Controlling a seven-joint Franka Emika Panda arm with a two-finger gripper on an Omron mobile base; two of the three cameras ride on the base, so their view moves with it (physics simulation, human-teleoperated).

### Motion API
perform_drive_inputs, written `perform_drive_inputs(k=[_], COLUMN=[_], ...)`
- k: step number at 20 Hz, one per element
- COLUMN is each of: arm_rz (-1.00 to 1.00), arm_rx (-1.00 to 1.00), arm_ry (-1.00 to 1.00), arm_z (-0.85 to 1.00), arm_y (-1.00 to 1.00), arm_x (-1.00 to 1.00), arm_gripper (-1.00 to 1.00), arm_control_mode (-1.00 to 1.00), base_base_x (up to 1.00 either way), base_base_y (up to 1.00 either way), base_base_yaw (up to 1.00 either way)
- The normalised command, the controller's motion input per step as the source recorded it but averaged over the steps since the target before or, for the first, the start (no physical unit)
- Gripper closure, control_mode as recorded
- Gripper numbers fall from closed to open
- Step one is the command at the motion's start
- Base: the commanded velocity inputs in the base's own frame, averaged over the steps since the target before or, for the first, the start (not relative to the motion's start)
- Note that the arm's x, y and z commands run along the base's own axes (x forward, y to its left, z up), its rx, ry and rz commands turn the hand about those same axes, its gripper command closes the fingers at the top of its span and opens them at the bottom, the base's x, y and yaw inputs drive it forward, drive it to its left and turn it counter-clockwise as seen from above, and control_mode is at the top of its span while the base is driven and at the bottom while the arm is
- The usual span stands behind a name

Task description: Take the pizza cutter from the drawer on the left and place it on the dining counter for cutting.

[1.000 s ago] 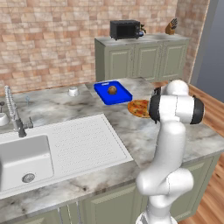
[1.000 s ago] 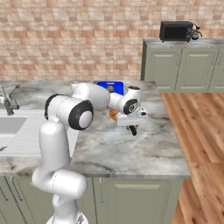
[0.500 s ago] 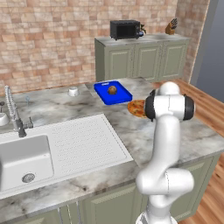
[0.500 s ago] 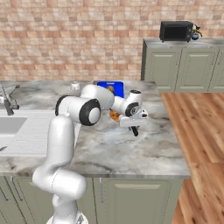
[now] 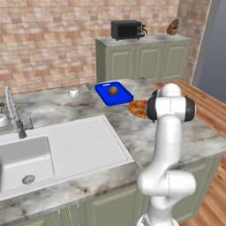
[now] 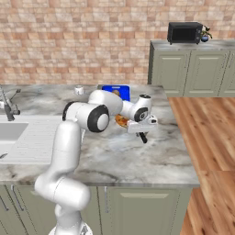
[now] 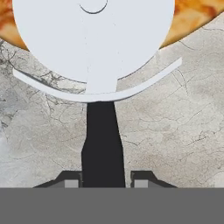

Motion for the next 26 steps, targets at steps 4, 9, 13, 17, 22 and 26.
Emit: perform_drive_inputs(k=[4,9,13,17,22,26], arm_rz=[0.00,0.00,0.00,0.00,0.00,0.00], arm_rx=[0.00,0.00,0.00,0.00,0.00,0.00], arm_ry=[0.00,0.00,0.00,-0.03,-0.09,-0.02], arm_z=[0.00,0.00,0.03,0.47,0.81,0.97], arm_y=[0.00,0.00,0.00,0.00,0.00,0.17], arm_x=[0.00,0.00,-0.09,-0.03,0.00,-0.24], arm_gripper=[-1.00,-1.00,-1.00,-1.00,-1.00,-1.00], arm_control_mode=[-1.00,-1.00,-1.00,-1.00,-1.00,-1.00], base_base_x=[0.00,0.00,0.00,0.00,0.00,0.00], base_base_y=[0.00,0.00,0.00,0.00,0.00,0.00], base_base_yaw=[0.00,0.00,0.00,0.00,0.00,0.00])
